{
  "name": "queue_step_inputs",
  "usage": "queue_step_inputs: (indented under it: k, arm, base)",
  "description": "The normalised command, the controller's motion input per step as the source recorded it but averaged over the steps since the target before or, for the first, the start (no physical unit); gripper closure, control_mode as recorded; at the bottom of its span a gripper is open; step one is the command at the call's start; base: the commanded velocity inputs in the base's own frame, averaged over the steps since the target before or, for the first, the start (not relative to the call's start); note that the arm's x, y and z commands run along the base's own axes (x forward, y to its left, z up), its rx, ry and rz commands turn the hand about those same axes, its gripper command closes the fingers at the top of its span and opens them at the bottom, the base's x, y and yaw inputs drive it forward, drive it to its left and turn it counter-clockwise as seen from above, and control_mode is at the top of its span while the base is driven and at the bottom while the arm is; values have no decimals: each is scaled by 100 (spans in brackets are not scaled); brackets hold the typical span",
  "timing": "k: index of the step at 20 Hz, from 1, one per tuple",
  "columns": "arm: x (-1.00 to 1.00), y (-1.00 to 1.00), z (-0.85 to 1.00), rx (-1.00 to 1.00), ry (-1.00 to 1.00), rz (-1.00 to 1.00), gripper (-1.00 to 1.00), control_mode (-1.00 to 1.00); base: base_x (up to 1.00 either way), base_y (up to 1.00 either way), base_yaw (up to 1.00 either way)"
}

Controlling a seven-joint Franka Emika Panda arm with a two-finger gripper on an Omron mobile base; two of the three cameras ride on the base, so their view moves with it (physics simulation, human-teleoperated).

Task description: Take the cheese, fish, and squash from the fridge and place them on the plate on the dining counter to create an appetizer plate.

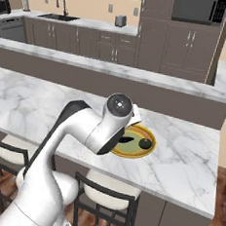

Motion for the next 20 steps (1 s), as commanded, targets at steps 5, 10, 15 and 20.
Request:
queue_step_inputs:
  k: [5,10,15,20]
  arm:
    - [86,-1,-13,0,11,21,100,-100]
    - [65,-13,-28,0,11,21,100,-100]
    - [57,-24,-37,0,8,17,100,-100]
    - [38,-24,-46,0,3,7,100,-100]
  base:
    - [0,0,0]
    - [0,0,0]
    - [0,0,0]
    - [0,0,0]
